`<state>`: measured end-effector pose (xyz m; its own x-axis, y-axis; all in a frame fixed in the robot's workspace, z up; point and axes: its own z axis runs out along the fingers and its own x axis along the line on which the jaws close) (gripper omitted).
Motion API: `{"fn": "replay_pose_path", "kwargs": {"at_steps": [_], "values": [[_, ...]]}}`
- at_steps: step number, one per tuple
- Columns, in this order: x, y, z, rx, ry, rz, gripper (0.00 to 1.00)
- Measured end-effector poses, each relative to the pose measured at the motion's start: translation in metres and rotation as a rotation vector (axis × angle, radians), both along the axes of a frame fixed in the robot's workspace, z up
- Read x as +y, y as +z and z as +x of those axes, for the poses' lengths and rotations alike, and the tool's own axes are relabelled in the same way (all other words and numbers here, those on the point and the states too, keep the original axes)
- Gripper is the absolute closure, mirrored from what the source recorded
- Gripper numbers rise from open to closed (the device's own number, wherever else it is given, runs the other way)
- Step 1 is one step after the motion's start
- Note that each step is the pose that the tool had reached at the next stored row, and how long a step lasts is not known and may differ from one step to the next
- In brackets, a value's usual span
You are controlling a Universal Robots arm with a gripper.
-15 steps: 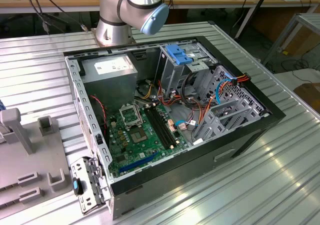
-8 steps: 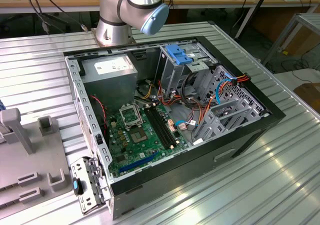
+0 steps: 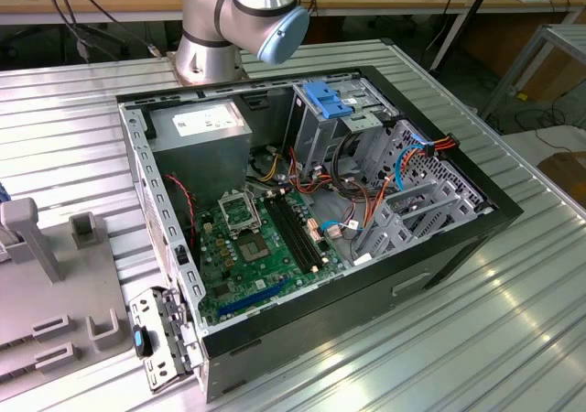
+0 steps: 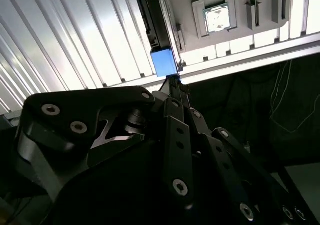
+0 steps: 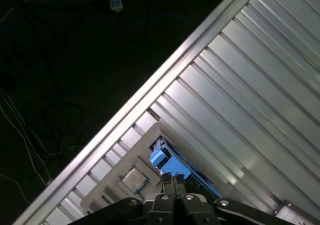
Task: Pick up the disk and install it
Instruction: 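Pick up the disk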
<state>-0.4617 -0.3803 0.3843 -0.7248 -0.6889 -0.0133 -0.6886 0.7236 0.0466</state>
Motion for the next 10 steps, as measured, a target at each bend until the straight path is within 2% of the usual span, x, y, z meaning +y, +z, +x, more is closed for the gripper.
{"fn": "replay_pose_path", "kwargs": {"at_steps": [10], "values": [[0.0, 0.0001, -0.0005, 0.0001, 0.11, 0.0, 0.89]]}}
